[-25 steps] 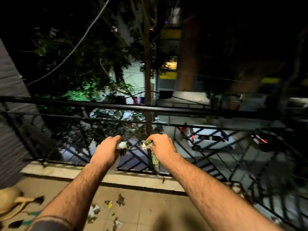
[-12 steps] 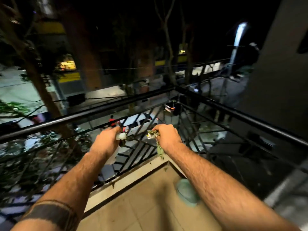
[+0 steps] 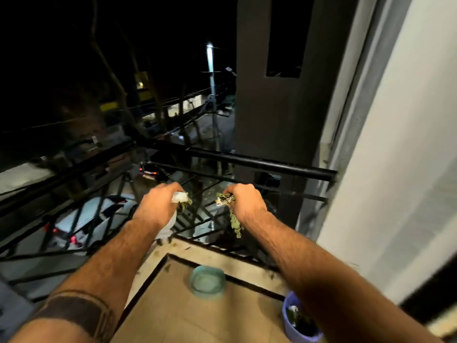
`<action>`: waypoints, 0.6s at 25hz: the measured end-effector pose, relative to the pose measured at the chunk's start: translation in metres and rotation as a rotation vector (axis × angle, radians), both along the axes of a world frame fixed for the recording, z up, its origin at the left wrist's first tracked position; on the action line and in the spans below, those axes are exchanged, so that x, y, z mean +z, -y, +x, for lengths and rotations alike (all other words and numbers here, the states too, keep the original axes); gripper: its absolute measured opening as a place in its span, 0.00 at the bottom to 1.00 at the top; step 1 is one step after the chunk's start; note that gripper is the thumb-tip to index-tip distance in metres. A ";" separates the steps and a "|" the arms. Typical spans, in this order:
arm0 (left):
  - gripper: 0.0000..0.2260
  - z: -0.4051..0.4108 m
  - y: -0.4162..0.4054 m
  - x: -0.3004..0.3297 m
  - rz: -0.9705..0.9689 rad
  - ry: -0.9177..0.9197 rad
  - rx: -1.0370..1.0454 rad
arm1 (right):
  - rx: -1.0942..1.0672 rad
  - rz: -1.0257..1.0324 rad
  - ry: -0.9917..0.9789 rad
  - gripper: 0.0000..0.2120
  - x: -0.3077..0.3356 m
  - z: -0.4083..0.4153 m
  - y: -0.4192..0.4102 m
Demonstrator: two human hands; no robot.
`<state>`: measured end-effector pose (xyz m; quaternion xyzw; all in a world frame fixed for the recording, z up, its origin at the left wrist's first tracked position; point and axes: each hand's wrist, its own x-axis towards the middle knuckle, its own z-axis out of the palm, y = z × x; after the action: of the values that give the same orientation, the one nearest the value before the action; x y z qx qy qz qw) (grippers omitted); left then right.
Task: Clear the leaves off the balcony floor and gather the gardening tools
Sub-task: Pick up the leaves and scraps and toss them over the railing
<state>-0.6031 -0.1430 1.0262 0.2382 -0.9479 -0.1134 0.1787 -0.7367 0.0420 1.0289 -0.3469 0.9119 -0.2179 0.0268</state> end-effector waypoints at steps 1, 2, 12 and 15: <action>0.14 -0.022 -0.019 0.001 0.002 0.000 -0.028 | -0.040 0.004 -0.004 0.22 0.000 -0.015 -0.020; 0.14 -0.040 -0.035 0.000 0.004 -0.002 -0.051 | -0.075 0.008 -0.010 0.22 0.001 -0.028 -0.038; 0.13 -0.173 -0.147 -0.006 0.039 0.011 -0.266 | -0.299 -0.007 -0.014 0.19 0.000 -0.118 -0.169; 0.13 -0.197 -0.162 -0.011 0.036 0.025 -0.326 | -0.367 0.008 -0.011 0.19 -0.008 -0.131 -0.190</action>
<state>-0.8004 0.0191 1.0148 0.0859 -0.9740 -0.1546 0.1418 -0.8672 0.2323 1.0210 -0.1758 0.9609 -0.2134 -0.0168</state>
